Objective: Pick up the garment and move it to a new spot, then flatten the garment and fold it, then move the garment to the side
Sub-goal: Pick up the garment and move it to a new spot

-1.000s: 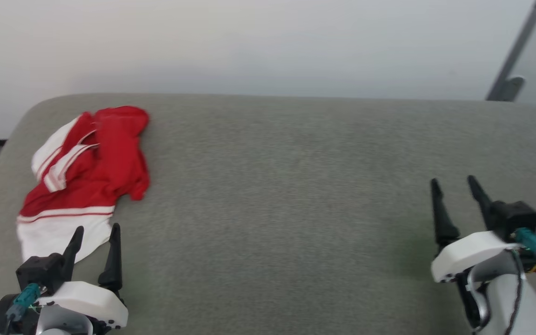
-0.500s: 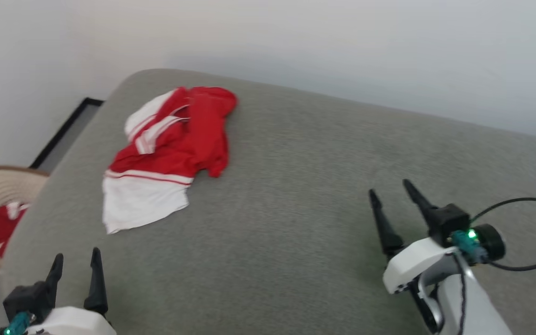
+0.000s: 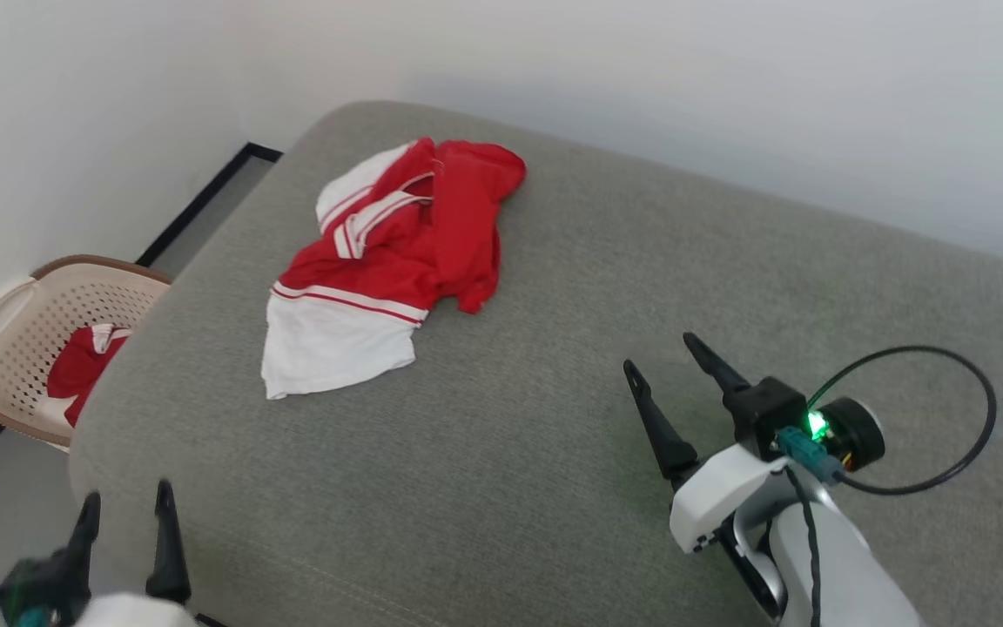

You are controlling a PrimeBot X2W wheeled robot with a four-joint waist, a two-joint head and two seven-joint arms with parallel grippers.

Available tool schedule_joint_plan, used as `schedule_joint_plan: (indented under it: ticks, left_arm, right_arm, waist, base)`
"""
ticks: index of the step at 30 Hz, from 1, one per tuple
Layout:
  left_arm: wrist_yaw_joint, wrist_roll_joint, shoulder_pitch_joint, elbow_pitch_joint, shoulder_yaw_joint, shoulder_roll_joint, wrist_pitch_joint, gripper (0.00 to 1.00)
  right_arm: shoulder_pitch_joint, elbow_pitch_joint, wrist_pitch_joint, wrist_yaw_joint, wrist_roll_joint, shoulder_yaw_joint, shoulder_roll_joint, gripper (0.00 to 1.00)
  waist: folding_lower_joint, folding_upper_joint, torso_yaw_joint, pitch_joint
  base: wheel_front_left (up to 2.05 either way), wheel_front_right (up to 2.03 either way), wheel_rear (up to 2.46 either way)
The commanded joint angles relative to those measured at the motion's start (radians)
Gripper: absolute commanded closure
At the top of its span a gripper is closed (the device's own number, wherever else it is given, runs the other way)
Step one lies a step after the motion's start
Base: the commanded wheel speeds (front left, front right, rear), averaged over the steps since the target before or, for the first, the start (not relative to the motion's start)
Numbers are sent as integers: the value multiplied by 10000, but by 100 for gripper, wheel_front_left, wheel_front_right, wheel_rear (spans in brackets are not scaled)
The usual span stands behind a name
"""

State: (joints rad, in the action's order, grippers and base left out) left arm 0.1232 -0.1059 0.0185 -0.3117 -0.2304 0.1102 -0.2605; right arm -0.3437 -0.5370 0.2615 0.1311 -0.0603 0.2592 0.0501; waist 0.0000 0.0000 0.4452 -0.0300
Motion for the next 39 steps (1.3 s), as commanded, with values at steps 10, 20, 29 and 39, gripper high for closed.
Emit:
schedule_joint_plan:
  ticks: [10,20,29,39]
  left_arm:
    - [64,-1241,-3776,-952,2676,2416,-63,0]
    - [62,-5053,-7764,-3740,7307,5817,1075,0]
    - [61,-8774,-9352,-4889,9988,8015,3652,0]
    - [69,-10614,-9567,-5085,11542,8385,3868,100]
  right_arm:
    - [-1408,-18,50,-7,713,-18,20,0]
    - [-2298,559,52,-7,762,140,15,0]
    - [-2379,1377,50,-7,649,369,4,0]
    - [-2022,1884,37,-7,727,367,16,0]
  waist:
    - [0,0,-1631,-2545]
    - [0,0,-3150,-4259]
    - [0,0,-4281,-5030]
    - [0,0,-4538,-5029]
  base:
    - [0,0,0]
    - [0,0,0]
    - [0,0,0]
    - [0,0,0]
